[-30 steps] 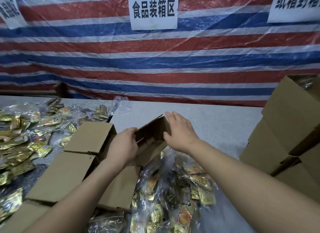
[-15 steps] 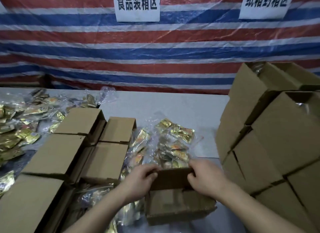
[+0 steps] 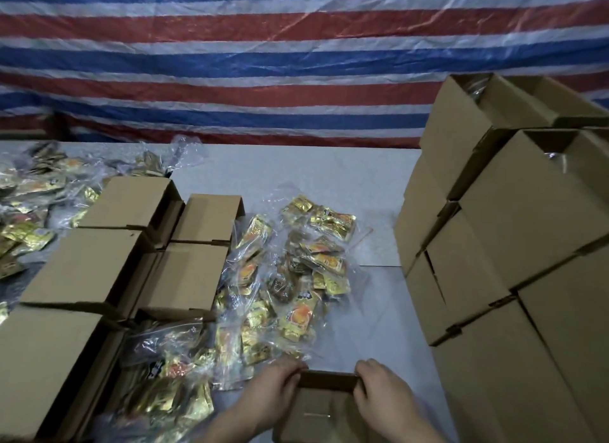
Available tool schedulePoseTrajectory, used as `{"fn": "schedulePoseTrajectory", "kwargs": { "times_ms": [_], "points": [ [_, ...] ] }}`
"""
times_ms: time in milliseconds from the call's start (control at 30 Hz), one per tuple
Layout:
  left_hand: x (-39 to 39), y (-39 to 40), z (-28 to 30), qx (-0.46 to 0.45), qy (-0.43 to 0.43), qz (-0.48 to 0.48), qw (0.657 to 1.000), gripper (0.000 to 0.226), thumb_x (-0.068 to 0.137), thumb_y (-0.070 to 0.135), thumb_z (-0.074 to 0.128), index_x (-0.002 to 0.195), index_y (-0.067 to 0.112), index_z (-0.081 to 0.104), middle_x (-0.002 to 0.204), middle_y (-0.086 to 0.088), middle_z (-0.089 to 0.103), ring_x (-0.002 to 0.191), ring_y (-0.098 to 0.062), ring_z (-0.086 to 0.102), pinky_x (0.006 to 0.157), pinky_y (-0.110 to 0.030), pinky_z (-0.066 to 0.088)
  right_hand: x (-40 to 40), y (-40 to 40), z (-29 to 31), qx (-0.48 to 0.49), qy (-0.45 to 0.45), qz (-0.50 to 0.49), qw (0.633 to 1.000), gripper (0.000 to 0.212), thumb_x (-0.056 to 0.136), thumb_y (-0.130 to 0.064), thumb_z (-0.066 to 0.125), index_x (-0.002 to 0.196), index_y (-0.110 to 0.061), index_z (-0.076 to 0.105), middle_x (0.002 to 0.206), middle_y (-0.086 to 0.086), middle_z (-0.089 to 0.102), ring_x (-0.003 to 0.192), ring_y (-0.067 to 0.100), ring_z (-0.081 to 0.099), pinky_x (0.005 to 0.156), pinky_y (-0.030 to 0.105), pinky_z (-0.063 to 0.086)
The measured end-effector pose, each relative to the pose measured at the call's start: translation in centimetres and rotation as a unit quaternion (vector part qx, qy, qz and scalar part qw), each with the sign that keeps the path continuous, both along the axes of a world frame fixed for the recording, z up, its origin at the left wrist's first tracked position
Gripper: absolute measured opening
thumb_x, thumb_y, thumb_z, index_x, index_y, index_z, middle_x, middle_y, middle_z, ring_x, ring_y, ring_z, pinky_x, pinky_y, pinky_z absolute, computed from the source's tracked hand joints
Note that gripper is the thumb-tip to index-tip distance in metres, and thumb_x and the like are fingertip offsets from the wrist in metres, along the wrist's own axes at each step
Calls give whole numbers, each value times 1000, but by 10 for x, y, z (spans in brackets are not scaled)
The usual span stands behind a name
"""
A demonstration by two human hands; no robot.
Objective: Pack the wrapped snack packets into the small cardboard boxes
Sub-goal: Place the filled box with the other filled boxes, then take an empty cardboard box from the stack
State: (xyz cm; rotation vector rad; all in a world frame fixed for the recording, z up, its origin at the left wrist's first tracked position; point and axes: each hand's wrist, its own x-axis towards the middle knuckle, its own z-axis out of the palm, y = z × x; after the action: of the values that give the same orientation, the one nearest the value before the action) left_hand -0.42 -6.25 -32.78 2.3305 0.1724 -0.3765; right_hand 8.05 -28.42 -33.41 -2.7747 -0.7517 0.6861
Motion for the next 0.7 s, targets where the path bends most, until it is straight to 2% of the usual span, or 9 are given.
{"fn": "schedulePoseTrajectory", "kwargs": {
  "times_ms": [133, 233, 300, 333, 400, 467, 500, 567, 700],
  "points": [
    [21, 7, 12, 36, -33, 21, 999, 40, 92, 28, 43, 128, 26, 61, 126, 9, 63, 113, -6, 56, 95, -16, 41, 13, 0, 8, 24, 9, -1, 1000, 32, 81, -56, 33, 94, -33, 50, 94, -12, 52, 89, 8, 50, 72, 25, 41],
    [79, 16, 26, 84, -124, 31, 988, 38, 92, 23, 46, 126, 19, 62, 121, 2, 65, 110, -16, 59, 93, -26, 46, 32, 5, 16, 44, -42, -20, 998, 52, 80, -61, 23, 101, -28, 57, 100, -9, 59, 97, 12, 55, 80, 29, 44],
    [131, 21, 30, 142, -144, -4, 979, 44, 93, 23, 50, 136, 17, 53, 130, -3, 60, 117, -20, 55, 99, -31, 46, 49, 10, 21, 55, -68, -41, 995, 51, 85, -58, 31, 106, -22, 60, 105, -5, 62, 103, 16, 57, 84, 33, 45],
    [158, 23, 28, 175, -127, -28, 976, 54, 92, 28, 55, 144, 18, 43, 139, -5, 53, 125, -22, 50, 105, -35, 43, 58, 13, 22, 60, -75, -52, 994, 47, 88, -55, 37, 108, -21, 61, 107, -3, 63, 105, 18, 58, 85, 34, 46],
    [204, 30, 19, 240, -42, -86, 966, 90, 84, 42, 69, 155, 20, 19, 158, -9, 29, 143, -30, 32, 118, -47, 29, 77, 19, 24, 69, -84, -70, 992, 43, 93, -51, 43, 115, -19, 61, 113, -1, 63, 108, 20, 57, 87, 34, 46],
    [240, 38, 8, 314, 43, -149, 937, 126, 69, 58, 78, 157, 20, -3, 164, -13, 5, 150, -36, 9, 122, -55, 11, 94, 24, 25, 84, -91, -87, 989, 45, 94, -50, 45, 120, -17, 60, 116, 2, 61, 110, 22, 55, 89, 35, 45],
    [254, 41, 3, 347, 63, -174, 919, 135, 64, 62, 79, 156, 19, -10, 164, -15, -2, 150, -38, 3, 122, -56, 7, 100, 27, 24, 93, -93, -97, 987, 46, 94, -50, 45, 120, -16, 60, 117, 3, 61, 111, 23, 55, 89, 35, 45],
    [276, 42, -8, 381, 85, -200, 899, 140, 62, 62, 81, 154, 17, -15, 163, -19, -5, 150, -41, -2, 121, -58, 3, 109, 31, 22, 98, -92, -109, 985, 49, 92, -52, 41, 120, -16, 59, 117, 3, 61, 110, 23, 55, 88, 36, 45],
    [299, 33, -25, 386, 120, -207, 891, 141, 61, 60, 83, 156, 15, -12, 163, -21, 4, 149, -43, 6, 120, -58, 5, 113, 34, 11, 83, -91, -112, 986, 54, 86, -55, 36, 118, -19, 61, 113, 1, 62, 107, 23, 56, 88, 37, 44]
  ]
}}
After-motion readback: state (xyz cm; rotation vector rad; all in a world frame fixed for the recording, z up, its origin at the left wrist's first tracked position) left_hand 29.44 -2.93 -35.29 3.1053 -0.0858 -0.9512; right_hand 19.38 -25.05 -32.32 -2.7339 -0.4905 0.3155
